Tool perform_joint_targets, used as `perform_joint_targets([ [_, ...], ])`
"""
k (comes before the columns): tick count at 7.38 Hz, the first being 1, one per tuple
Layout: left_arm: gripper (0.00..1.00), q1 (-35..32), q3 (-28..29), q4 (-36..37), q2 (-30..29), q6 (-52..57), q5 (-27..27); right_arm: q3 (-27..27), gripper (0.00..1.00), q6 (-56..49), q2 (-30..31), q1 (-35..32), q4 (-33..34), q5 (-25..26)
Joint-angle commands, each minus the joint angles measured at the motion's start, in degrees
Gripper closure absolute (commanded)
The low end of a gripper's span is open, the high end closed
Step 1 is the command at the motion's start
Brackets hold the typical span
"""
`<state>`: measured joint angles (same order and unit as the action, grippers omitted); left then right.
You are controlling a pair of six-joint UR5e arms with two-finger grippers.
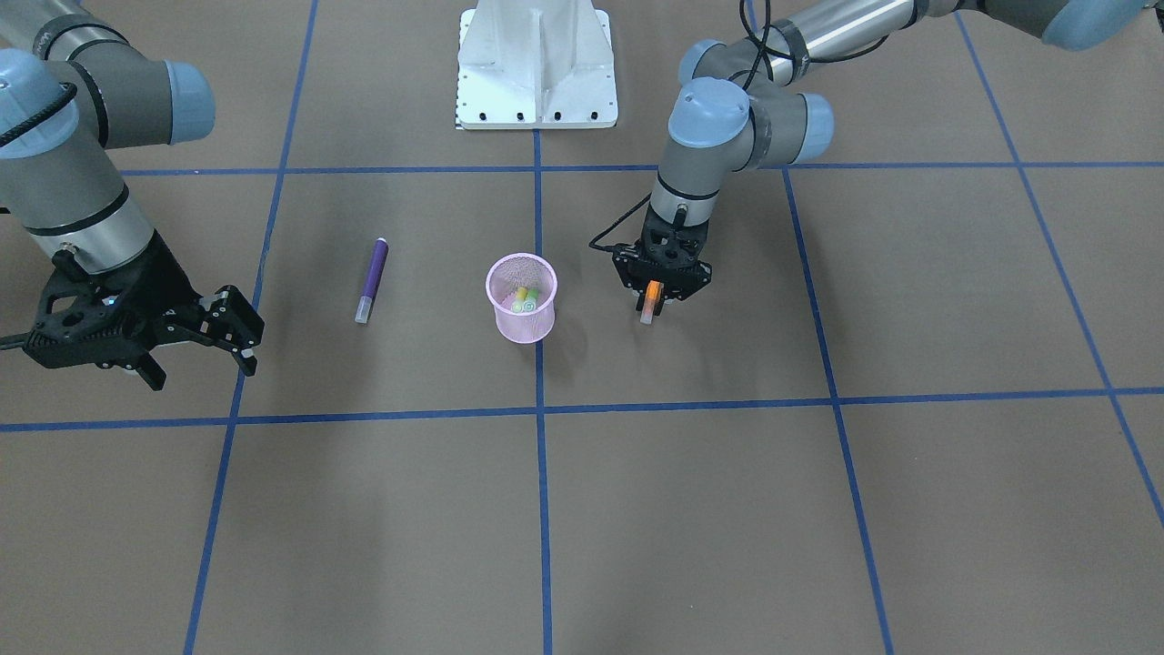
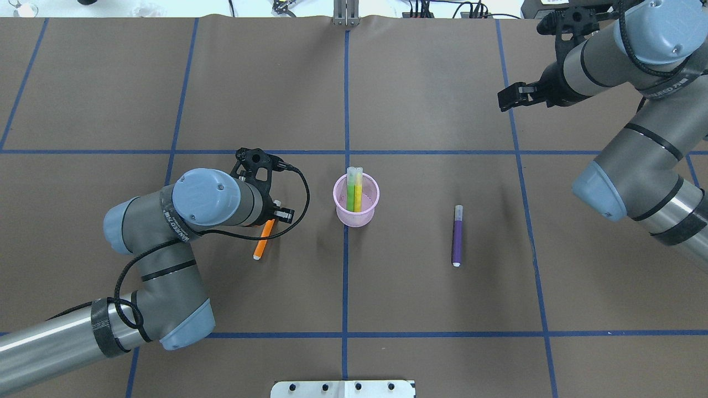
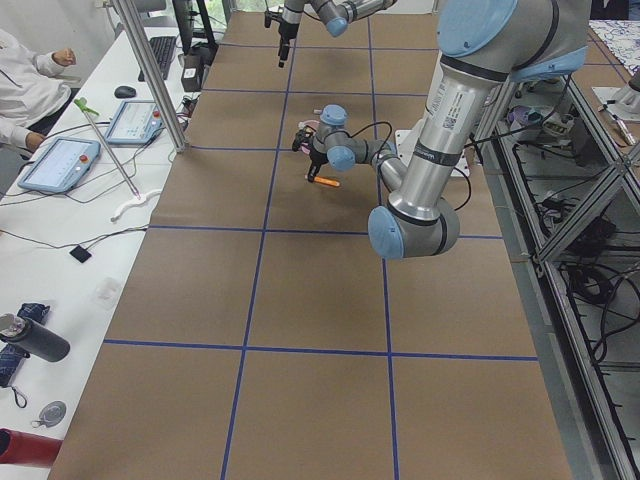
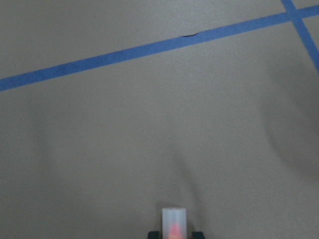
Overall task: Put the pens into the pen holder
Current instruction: 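Lift the orange marker with the left gripper over the pink cup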
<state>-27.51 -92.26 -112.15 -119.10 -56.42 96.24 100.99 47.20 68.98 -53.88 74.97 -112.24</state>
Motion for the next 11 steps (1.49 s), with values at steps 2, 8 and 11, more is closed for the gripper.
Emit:
perform_joint_targets([
  [2,1.0,0.0,-0.73,0.0,0.01,0.0,-0.17,0.0,0.0,0.09,-0.08,0.0,0.0,0.0],
  [8,1.0,-2.73,-9.18,-23.13,-0.17,9.91,-5.71,0.09,0.0,0.0,-0.34,0.0,-0.09,0.09],
  [11,1.0,-1.85,1.41,-34.31,-9.37,10.19,-10.62,0.09,0.0,0.18,-0.43,0.0,-0.09,0.17],
])
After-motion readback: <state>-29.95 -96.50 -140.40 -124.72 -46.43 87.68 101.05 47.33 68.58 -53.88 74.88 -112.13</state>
